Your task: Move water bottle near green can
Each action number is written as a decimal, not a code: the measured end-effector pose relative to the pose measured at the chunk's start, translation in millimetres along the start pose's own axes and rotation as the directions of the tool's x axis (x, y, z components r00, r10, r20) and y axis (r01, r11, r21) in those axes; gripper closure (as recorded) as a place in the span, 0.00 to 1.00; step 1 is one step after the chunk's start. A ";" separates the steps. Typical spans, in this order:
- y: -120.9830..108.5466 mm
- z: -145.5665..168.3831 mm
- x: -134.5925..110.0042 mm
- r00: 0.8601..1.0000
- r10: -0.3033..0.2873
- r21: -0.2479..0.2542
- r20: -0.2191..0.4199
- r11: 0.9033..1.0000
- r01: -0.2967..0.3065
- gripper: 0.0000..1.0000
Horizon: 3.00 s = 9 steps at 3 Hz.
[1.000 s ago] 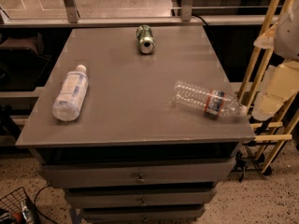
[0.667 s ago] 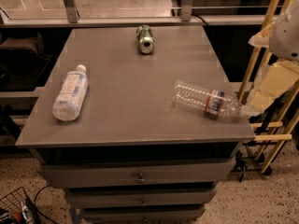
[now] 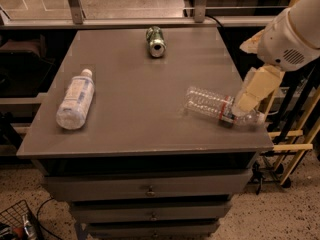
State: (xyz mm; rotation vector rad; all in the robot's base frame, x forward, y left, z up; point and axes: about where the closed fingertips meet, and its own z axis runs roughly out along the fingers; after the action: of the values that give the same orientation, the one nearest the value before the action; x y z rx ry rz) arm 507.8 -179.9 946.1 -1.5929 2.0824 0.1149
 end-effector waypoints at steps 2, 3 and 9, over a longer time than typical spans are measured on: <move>-18.8 57.3 7.1 0.999 0.046 -0.023 -0.013 0.999 -0.047 0.00; -19.1 81.6 19.2 0.995 0.097 -0.046 -0.026 0.994 -0.098 0.03; -21.3 28.0 -38.0 0.998 0.056 0.026 0.042 0.998 -0.058 1.00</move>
Offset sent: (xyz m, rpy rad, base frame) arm 0.0547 0.0093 -0.0768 0.0103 0.0688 -0.0576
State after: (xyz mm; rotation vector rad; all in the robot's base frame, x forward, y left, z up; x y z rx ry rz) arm 543.9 -142.8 943.7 -1.5033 2.0899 0.1370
